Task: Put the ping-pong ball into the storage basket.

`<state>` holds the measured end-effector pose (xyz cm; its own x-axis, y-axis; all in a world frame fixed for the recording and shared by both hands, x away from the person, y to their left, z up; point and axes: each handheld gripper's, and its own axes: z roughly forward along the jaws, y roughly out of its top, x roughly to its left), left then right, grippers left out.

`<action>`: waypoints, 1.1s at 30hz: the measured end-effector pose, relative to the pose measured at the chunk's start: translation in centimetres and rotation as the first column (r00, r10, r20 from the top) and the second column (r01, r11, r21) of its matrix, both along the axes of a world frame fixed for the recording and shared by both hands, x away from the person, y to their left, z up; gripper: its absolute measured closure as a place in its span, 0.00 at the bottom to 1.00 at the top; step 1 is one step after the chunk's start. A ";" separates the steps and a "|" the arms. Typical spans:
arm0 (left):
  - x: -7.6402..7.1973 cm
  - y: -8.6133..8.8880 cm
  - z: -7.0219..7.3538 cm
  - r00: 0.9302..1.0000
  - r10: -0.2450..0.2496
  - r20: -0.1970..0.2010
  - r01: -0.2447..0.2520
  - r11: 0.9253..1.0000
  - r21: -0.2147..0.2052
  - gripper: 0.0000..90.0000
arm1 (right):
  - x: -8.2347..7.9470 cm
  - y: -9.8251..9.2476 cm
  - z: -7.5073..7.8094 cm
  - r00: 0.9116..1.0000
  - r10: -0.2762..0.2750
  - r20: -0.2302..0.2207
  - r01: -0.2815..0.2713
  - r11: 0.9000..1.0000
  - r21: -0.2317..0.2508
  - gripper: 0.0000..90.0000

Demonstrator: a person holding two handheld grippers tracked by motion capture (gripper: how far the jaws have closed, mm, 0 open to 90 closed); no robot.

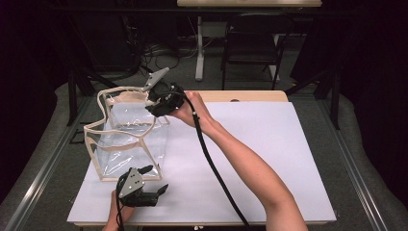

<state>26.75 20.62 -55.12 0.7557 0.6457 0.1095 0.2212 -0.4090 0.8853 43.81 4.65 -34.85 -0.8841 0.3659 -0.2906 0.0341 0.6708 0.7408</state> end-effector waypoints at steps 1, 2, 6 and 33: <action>0.0 0.0 0.0 1.000 -0.001 0.000 0.001 1.000 0.000 0.18 | 0.0 0.1 -0.1 1.000 0.002 -0.002 -0.002 1.000 -0.001 0.56; 0.0 0.0 0.0 1.000 -0.001 0.000 0.001 1.000 -0.001 0.18 | 0.0 0.2 -0.1 1.000 0.004 -0.004 -0.004 1.000 -0.007 0.56; 0.0 0.0 0.0 1.000 -0.001 0.000 0.001 1.000 0.000 0.18 | 0.0 0.6 -0.2 1.000 0.010 -0.007 -0.010 1.000 -0.012 0.56; 0.0 -0.1 0.0 1.000 -0.002 -0.004 0.002 1.000 0.001 0.18 | -0.3 4.3 -2.0 0.997 0.046 -0.059 -0.052 0.993 -0.107 0.56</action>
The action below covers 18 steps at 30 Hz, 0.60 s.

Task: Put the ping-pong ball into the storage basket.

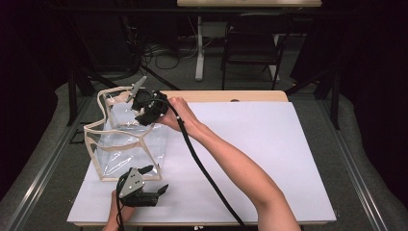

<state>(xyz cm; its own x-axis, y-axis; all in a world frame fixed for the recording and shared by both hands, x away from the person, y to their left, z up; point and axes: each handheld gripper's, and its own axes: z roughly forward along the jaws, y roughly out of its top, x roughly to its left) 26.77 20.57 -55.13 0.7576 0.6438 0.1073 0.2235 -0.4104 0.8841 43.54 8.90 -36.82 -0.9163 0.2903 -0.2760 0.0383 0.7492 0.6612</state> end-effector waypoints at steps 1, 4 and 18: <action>0.0 0.0 0.0 1.000 -0.001 0.000 0.001 1.000 -0.004 0.18 | 0.0 0.1 -0.1 1.000 0.001 -0.003 -0.001 1.000 0.000 0.56; 0.0 0.0 0.0 1.000 0.000 0.000 0.000 1.000 -0.003 0.18 | 0.0 0.2 -0.2 1.000 0.003 -0.014 -0.003 1.000 -0.013 0.56; 0.1 0.0 0.0 1.000 0.000 -0.003 0.000 1.000 0.000 0.18 | -0.1 0.1 -0.1 0.998 0.005 -0.068 -0.007 0.999 -0.033 0.56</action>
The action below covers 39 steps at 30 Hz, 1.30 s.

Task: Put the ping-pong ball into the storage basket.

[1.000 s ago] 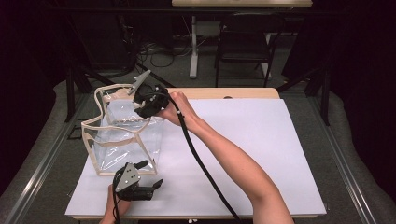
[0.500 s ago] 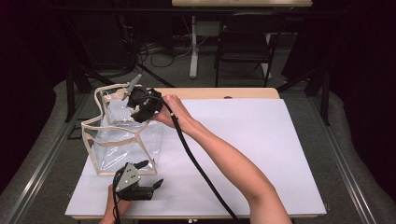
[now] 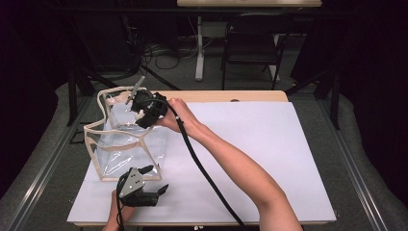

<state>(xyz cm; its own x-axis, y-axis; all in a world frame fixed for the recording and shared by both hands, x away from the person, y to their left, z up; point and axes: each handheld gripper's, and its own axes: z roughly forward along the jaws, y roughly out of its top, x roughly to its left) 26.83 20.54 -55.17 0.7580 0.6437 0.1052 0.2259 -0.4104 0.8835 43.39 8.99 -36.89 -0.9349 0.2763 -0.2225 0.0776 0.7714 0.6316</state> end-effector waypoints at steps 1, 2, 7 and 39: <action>0.0 0.0 0.0 1.000 0.000 0.000 0.000 1.000 -0.001 0.18 | 0.0 0.0 0.0 1.000 -0.003 -0.004 0.003 1.000 -0.001 0.56; 0.0 0.0 0.0 1.000 0.000 0.000 0.000 1.000 0.000 0.18 | 0.1 -0.1 0.0 1.000 -0.005 -0.013 0.005 1.000 -0.001 0.55; 0.0 0.1 0.0 1.000 0.000 0.001 0.000 1.000 0.002 0.18 | 0.2 -0.7 0.2 0.998 -0.016 -0.054 0.018 0.999 0.036 0.40; -0.1 0.0 0.0 1.000 0.013 -0.004 -0.013 1.000 0.000 0.18 | -0.1 -8.6 0.3 0.995 -0.082 -0.053 0.091 0.978 0.187 0.07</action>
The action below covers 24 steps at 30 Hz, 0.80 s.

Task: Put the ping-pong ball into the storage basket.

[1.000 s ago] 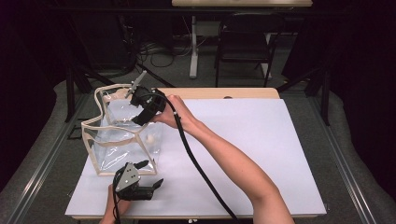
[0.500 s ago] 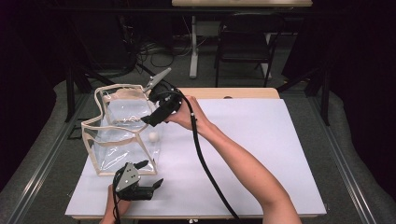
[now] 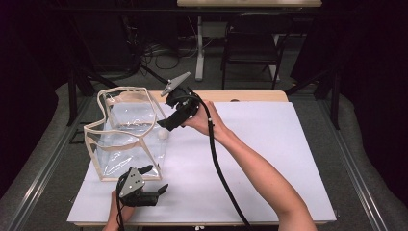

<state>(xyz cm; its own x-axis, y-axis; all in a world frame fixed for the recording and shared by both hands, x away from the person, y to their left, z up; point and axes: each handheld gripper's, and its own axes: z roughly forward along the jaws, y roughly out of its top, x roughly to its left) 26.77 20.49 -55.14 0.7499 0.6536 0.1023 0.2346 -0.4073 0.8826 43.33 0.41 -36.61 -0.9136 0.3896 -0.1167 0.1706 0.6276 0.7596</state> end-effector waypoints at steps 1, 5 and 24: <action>0.0 0.0 0.0 1.000 0.000 0.001 0.000 1.000 0.000 0.18 | 0.0 -0.4 -0.1 1.000 -0.003 0.001 0.003 1.000 0.004 0.07; 0.0 0.0 0.0 1.000 0.000 0.001 0.000 1.000 0.003 0.18 | -0.1 -1.1 -0.3 1.000 -0.011 0.002 0.011 1.000 0.002 0.07; 0.0 0.0 -0.1 1.000 -0.007 0.000 0.007 1.000 0.003 0.18 | -0.6 -4.9 -3.1 0.998 -0.065 -0.013 0.065 0.998 -0.019 0.00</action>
<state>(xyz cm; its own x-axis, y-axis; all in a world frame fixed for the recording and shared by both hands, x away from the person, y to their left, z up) 26.74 20.47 -55.22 0.7545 0.6480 0.1043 0.2316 -0.4116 0.8814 42.70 -4.53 -39.68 -0.8879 0.4461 -0.1123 0.2215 0.6285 0.7456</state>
